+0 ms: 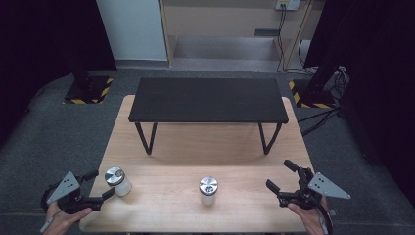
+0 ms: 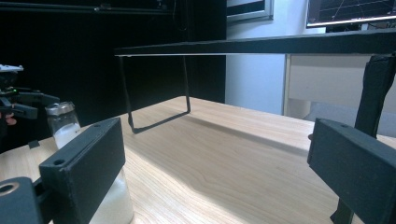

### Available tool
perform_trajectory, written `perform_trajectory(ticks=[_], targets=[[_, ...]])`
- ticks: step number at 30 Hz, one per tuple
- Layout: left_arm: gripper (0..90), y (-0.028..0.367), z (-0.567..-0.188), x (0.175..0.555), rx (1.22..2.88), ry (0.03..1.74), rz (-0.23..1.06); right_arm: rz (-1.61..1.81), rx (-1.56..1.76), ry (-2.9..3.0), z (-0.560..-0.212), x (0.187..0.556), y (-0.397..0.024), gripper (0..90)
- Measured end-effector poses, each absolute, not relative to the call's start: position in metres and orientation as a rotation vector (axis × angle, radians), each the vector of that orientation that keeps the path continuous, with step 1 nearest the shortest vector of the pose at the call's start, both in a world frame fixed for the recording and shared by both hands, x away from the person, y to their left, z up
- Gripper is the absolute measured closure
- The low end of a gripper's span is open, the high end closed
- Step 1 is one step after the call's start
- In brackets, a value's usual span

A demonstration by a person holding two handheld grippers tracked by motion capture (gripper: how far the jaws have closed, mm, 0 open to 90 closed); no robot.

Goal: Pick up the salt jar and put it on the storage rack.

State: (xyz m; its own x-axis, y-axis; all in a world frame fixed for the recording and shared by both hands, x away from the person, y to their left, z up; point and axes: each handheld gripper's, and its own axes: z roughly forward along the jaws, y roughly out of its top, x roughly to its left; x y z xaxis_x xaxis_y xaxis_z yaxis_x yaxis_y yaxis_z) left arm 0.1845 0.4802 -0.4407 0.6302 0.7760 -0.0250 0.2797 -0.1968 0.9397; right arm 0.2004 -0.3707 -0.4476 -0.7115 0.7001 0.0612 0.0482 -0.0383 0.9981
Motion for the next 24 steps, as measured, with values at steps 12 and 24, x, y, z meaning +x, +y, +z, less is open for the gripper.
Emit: perform_trajectory(ticks=[12, 24], targets=[[5.8, 0.468, -0.449, 0.2, 1.749, 0.842, 0.558, 1.796, 0.789, 1.765, -0.447, 0.2, -0.371, 4.4], [7.6, 0.459, -0.454, 0.212, 1.737, 0.832, 0.556, 1.791, 0.785, 1.766, -0.447, 0.199, -0.371, 4.7]])
